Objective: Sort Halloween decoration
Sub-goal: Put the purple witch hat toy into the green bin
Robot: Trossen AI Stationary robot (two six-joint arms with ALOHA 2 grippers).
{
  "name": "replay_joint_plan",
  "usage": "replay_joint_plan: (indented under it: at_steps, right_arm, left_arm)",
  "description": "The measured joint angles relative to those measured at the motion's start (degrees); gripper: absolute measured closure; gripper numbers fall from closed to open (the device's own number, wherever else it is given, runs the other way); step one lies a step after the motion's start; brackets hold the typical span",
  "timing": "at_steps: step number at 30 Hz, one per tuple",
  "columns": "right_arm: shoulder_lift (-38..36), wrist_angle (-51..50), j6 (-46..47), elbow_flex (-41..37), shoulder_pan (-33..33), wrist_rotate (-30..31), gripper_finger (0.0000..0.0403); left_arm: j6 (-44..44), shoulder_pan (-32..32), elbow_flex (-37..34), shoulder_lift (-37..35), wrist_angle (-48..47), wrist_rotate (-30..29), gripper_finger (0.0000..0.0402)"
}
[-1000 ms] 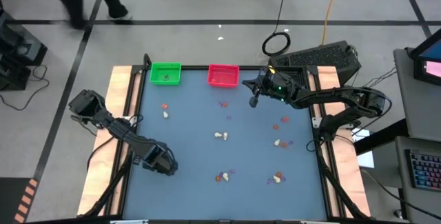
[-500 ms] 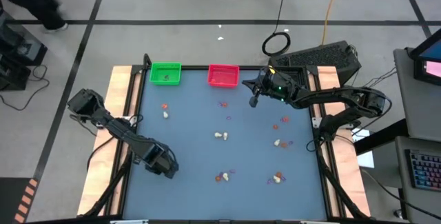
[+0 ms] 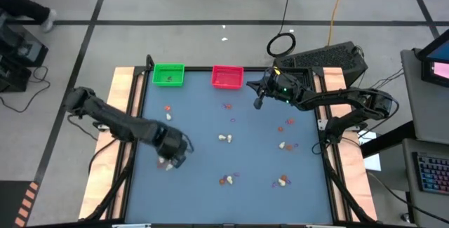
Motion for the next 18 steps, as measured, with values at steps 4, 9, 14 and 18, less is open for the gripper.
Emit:
replay_joint_plan:
  at_steps: [4,9,14,18]
  right_arm:
    - [0.0,0.0,0.0,0.0,0.0,0.0,0.0403]
    - [0.0,0.0,0.0,0.0,0.0,0.0,0.0403]
    - [0.0,0.0,0.0,0.0,0.0,0.0,0.0403]
    - [0.0,0.0,0.0,0.0,0.0,0.0,0.0403]
  left_arm:
    - [14.1,10.8,1.2,-1.6,-0.2,-4.6,0.0401]
    - [30.2,26.8,2.3,-1.5,3.2,-8.2,0.0401]
    - [41.9,44.4,3.6,0.4,5.5,-7.4,0.0401]
    - [50.8,56.0,6.7,3.4,8.1,-6.9,0.0401]
